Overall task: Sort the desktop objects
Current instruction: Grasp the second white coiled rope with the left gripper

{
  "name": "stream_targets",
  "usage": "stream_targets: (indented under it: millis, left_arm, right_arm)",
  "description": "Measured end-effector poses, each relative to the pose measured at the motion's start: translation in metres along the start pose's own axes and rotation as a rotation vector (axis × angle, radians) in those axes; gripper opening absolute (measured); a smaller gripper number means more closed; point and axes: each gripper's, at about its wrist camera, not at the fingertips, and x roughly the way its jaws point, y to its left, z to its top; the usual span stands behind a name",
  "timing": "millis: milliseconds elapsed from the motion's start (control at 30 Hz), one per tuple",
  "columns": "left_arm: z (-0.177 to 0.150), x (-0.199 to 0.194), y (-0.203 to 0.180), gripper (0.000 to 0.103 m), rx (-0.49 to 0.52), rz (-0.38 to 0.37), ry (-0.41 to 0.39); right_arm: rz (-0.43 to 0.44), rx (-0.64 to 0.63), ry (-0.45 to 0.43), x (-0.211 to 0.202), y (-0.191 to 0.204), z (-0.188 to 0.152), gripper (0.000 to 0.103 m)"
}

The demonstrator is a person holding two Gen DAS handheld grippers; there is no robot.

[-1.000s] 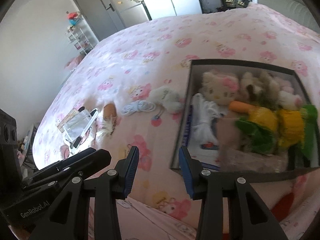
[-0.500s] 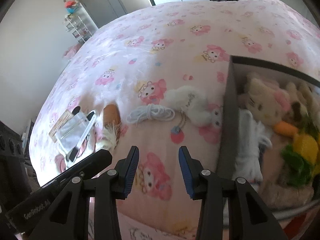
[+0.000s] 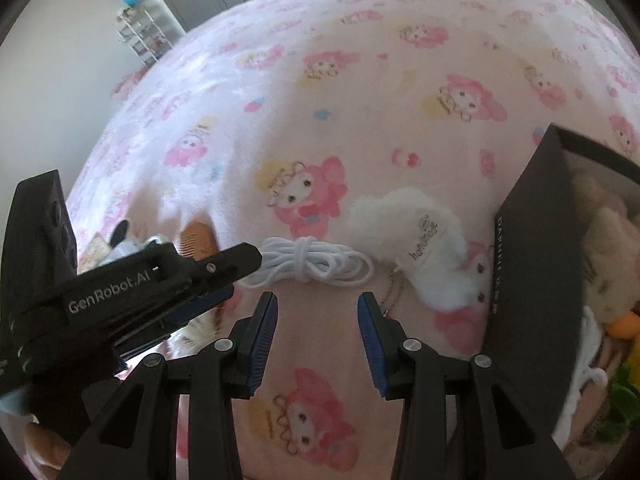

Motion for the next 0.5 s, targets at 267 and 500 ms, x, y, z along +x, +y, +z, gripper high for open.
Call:
stream_targets:
  millis: [267, 500]
  left_arm:
    - [0.006, 0.010, 0.009, 0.045, -0.036, -0.030, -0.017]
    - [0.009, 0.018, 0.021, 0.045, -0.082, -0.025, -0.009]
  right_arm:
    - [-0.045, 0.008, 0.002, 0.017, -0.004, 0.006, 0.037]
    - [-0.004, 0.064, -0.009, 0.028, -0.012, 0.022, 0.037]
